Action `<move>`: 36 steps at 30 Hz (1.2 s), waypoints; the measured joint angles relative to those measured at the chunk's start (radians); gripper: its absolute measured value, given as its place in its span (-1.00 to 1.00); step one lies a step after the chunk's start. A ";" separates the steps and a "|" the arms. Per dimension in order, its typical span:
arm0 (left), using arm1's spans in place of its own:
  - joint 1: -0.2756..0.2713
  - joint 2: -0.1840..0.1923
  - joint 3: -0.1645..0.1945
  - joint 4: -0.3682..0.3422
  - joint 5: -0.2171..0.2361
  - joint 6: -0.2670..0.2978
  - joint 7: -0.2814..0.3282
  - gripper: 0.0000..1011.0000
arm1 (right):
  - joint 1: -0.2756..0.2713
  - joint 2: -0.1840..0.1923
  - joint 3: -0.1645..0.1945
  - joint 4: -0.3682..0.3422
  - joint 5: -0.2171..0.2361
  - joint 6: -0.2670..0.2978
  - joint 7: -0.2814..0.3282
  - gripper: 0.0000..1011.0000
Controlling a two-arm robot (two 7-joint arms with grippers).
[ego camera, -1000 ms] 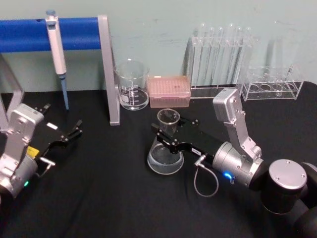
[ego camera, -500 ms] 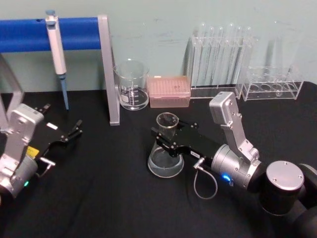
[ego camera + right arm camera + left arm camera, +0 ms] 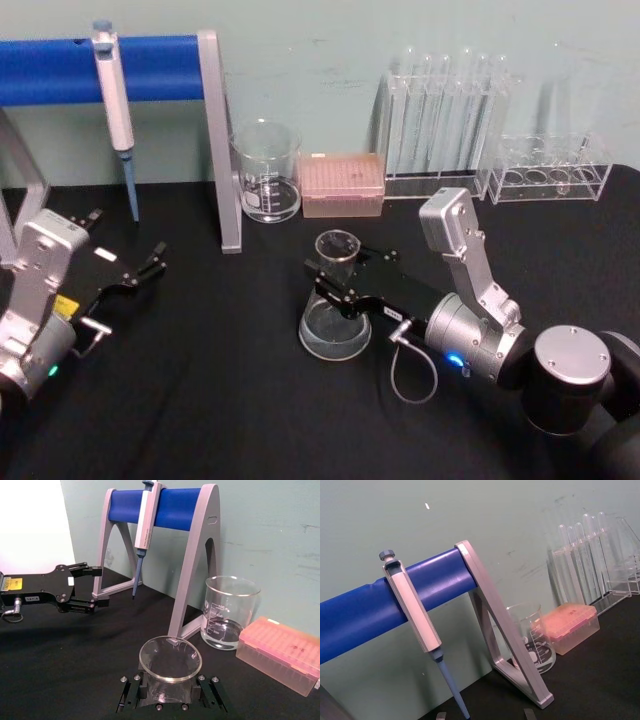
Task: Grasp the erlenmeyer flask with one hand, shake it three times, then place it back.
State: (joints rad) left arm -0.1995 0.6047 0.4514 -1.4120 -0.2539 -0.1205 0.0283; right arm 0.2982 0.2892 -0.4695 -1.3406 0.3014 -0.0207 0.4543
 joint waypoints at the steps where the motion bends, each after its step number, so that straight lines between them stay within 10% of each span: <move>1: 0.000 0.000 0.000 0.000 0.000 0.000 0.000 0.98 | 0.000 0.000 0.000 0.000 0.000 0.000 0.000 -0.10; 22: 0.000 0.000 0.000 0.000 0.000 0.000 0.000 0.98 | -0.001 0.000 -0.001 0.003 -0.011 0.007 -0.005 -0.08; 36: 0.000 0.000 0.000 0.000 0.000 0.000 0.000 0.98 | -0.001 0.000 -0.001 0.005 -0.012 0.009 -0.005 0.76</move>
State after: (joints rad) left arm -0.1995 0.6047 0.4514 -1.4120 -0.2539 -0.1205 0.0283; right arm 0.2969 0.2893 -0.4702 -1.3359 0.2897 -0.0116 0.4494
